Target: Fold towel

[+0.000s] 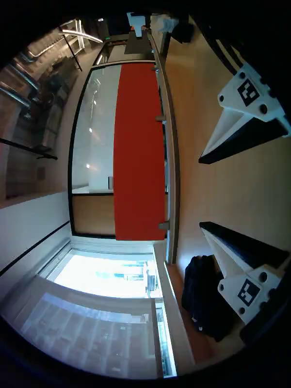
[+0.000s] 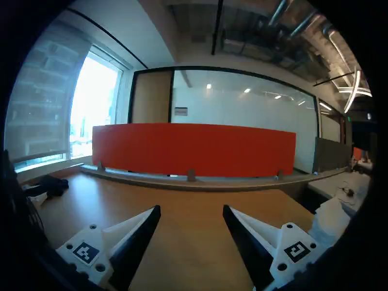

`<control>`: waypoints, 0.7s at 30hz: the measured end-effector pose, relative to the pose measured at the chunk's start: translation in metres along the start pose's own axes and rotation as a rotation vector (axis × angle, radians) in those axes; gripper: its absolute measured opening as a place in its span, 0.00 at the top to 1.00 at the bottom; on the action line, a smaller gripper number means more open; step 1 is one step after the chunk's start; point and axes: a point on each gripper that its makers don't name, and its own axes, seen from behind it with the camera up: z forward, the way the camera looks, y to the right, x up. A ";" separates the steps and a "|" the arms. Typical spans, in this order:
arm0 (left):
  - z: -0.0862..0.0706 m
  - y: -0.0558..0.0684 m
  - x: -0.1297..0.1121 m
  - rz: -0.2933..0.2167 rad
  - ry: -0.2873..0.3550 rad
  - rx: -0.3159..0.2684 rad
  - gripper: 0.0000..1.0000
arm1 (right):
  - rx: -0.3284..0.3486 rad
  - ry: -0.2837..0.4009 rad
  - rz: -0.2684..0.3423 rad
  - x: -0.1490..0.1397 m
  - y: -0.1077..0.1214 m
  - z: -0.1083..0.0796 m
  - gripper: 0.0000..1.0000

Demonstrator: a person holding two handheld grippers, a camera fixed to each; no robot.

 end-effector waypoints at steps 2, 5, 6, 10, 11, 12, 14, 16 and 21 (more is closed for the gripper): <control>0.000 0.000 0.000 0.000 0.000 -0.001 0.12 | 0.000 0.006 -0.002 0.001 0.000 0.000 0.00; 0.001 0.000 0.000 -0.002 -0.001 -0.002 0.12 | -0.001 0.014 -0.007 0.002 0.000 0.001 0.00; 0.001 0.000 0.000 -0.003 -0.001 -0.002 0.12 | -0.002 0.016 -0.010 0.002 0.000 0.001 0.00; 0.001 0.000 0.000 -0.002 -0.002 -0.002 0.12 | -0.006 0.020 -0.019 0.000 0.002 0.002 0.00; 0.001 0.000 0.000 -0.002 -0.002 -0.002 0.12 | -0.008 0.022 -0.022 0.000 0.003 0.002 0.00; 0.001 0.000 0.000 -0.002 -0.002 -0.002 0.12 | -0.010 0.026 -0.025 0.000 0.004 0.003 0.00; 0.001 0.000 -0.001 -0.002 -0.002 -0.002 0.12 | -0.018 0.033 -0.029 -0.001 0.006 0.002 0.00; 0.001 0.000 -0.001 -0.002 -0.002 -0.002 0.12 | -0.024 0.041 -0.033 -0.004 0.008 0.002 0.00; 0.001 0.000 -0.001 -0.001 -0.002 -0.001 0.12 | -0.048 0.053 -0.025 -0.014 0.019 -0.001 0.00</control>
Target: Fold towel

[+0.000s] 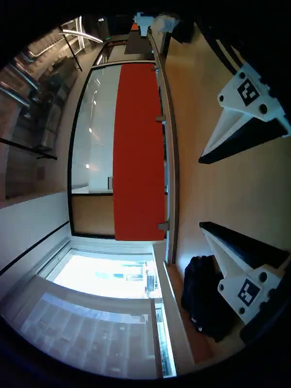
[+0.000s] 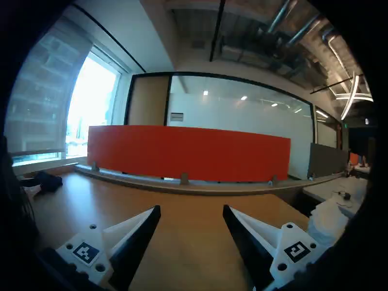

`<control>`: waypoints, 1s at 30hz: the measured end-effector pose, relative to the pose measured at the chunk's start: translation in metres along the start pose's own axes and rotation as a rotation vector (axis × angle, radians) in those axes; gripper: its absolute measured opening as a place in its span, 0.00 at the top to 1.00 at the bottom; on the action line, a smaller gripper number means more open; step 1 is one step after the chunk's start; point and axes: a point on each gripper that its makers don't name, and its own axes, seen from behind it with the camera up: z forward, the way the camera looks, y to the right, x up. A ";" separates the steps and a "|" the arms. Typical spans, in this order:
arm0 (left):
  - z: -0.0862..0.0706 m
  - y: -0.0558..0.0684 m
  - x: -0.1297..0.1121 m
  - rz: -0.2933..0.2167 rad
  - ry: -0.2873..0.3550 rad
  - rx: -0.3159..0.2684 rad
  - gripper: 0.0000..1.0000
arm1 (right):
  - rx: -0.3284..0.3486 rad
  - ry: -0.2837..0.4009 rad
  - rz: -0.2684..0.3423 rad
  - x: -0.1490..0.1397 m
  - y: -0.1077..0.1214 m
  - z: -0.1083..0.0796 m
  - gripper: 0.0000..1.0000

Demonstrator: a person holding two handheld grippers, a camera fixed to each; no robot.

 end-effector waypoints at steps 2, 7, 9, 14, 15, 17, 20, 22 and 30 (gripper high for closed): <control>0.000 0.000 0.000 0.000 0.000 0.000 0.12 | -0.013 0.009 0.004 -0.004 0.005 -0.002 0.00; 0.000 0.000 0.000 0.000 0.000 0.000 0.12 | -0.038 0.013 0.023 -0.019 0.018 -0.005 0.00; 0.000 0.000 0.000 0.000 0.000 0.000 0.12 | -0.048 0.010 0.035 -0.025 0.023 -0.005 0.00; 0.000 0.001 0.000 0.000 0.000 0.000 0.12 | -0.056 0.024 0.053 -0.030 0.029 -0.005 0.00; 0.000 0.001 0.000 0.000 0.000 0.000 0.12 | -0.053 0.028 0.054 -0.032 0.029 -0.006 0.01; 0.000 0.001 0.000 0.000 0.000 0.000 0.12 | -0.043 0.030 0.055 -0.036 0.028 -0.006 0.01; 0.000 0.001 0.000 0.000 0.000 0.000 0.12 | -0.029 0.028 0.054 -0.045 0.027 -0.006 0.00; 0.000 0.001 0.000 0.000 0.000 0.000 0.12 | -0.024 0.026 0.054 -0.050 0.026 -0.006 0.01; 0.000 0.001 0.000 0.000 0.000 0.000 0.12 | -0.023 0.018 0.067 -0.065 0.028 -0.005 0.01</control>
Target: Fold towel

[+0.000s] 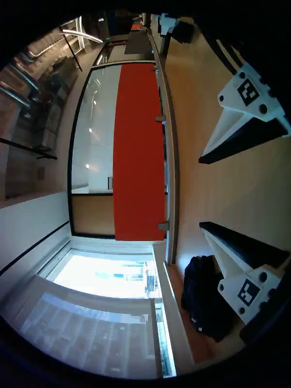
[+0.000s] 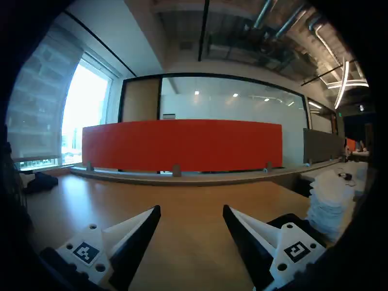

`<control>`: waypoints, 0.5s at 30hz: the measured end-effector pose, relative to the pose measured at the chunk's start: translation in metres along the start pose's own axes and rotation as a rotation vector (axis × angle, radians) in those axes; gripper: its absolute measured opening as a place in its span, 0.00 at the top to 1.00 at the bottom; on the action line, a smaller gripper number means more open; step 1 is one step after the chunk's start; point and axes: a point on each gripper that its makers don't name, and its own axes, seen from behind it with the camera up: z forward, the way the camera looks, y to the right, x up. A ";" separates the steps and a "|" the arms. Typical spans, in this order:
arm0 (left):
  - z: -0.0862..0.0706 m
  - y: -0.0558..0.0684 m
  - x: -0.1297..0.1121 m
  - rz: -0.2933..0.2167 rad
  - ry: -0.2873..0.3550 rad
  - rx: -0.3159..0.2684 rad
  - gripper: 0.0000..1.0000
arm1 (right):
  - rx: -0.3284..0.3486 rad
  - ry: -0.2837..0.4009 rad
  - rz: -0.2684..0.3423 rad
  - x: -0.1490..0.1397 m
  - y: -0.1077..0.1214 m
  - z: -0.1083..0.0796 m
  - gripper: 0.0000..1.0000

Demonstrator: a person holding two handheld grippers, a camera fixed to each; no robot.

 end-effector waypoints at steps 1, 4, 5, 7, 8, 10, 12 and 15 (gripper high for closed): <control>0.000 0.000 0.000 0.000 0.000 0.000 0.12 | 0.000 0.000 -0.001 -0.001 0.000 0.000 0.01; 0.000 0.000 0.000 0.000 0.000 0.000 0.12 | 0.001 0.000 -0.004 -0.002 -0.001 -0.001 0.01; 0.000 0.000 0.000 0.000 0.000 0.000 0.12 | 0.002 0.001 -0.006 -0.002 -0.001 -0.001 0.00; 0.000 0.000 0.000 0.000 0.000 0.000 0.12 | 0.003 0.002 -0.007 -0.002 -0.001 -0.001 0.00; 0.000 0.000 0.000 0.000 0.000 0.000 0.12 | 0.004 0.003 -0.007 -0.002 -0.001 -0.001 0.00; 0.000 0.000 0.000 0.000 0.000 0.000 0.12 | 0.004 0.004 -0.006 -0.002 -0.001 -0.001 0.00; 0.000 0.000 0.000 0.000 0.000 0.000 0.12 | 0.005 0.004 -0.005 -0.002 0.000 -0.002 0.00; 0.000 0.000 0.000 0.000 0.000 0.000 0.12 | 0.003 0.006 -0.005 -0.001 0.001 -0.001 0.00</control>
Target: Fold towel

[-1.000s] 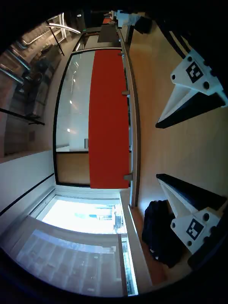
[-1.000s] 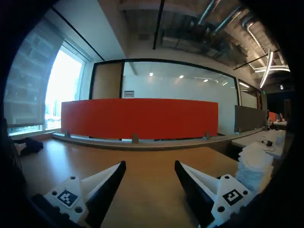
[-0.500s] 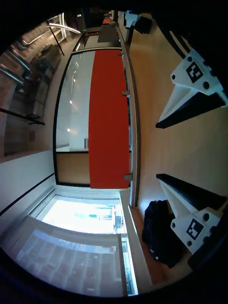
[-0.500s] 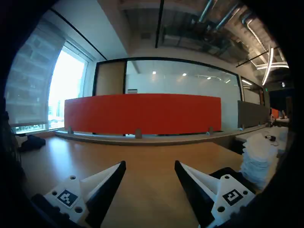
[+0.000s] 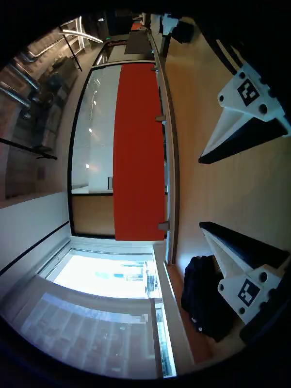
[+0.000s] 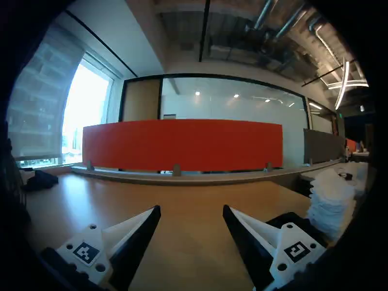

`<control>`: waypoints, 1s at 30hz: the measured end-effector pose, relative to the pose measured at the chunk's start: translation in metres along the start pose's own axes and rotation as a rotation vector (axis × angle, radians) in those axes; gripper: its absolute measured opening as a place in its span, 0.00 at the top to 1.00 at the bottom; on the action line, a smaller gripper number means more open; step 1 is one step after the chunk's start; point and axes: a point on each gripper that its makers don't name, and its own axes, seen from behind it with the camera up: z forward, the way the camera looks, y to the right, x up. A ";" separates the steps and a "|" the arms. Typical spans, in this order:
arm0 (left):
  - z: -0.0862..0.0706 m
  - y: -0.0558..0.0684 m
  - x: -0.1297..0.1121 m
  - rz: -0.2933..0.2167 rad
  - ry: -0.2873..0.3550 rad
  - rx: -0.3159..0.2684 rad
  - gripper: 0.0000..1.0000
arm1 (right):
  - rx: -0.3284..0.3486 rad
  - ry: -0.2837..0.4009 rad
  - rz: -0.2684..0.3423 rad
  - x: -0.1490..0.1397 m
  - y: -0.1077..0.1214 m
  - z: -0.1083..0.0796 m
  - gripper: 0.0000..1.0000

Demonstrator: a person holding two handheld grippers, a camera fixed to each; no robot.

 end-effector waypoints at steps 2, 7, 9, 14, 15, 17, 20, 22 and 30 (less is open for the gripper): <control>0.000 0.000 0.000 0.000 0.000 0.000 0.12 | 0.001 0.001 0.000 0.000 0.000 -0.001 0.01; 0.000 0.000 0.000 0.000 0.000 0.000 0.12 | 0.005 0.001 0.000 -0.001 -0.002 -0.001 0.01; 0.000 0.000 0.000 0.000 0.000 0.000 0.12 | 0.008 0.001 0.000 -0.001 -0.002 -0.002 0.01; 0.000 0.000 0.000 0.000 0.000 0.000 0.12 | 0.008 0.000 0.002 -0.002 -0.002 -0.001 0.01; 0.000 0.000 0.001 0.000 0.000 0.000 0.12 | 0.008 0.000 0.002 -0.002 -0.002 -0.001 0.01; 0.000 0.000 0.001 0.000 0.000 0.000 0.12 | 0.008 -0.001 0.002 -0.002 -0.002 -0.001 0.01; 0.000 0.000 0.001 0.000 0.000 0.000 0.12 | 0.008 -0.001 0.003 -0.002 -0.002 -0.002 0.00; 0.001 0.000 0.001 0.000 0.000 0.000 0.12 | 0.008 -0.001 0.003 -0.003 -0.002 -0.002 0.00; 0.001 0.000 0.001 0.000 0.000 0.000 0.12 | 0.008 -0.001 0.003 -0.002 -0.002 -0.002 0.00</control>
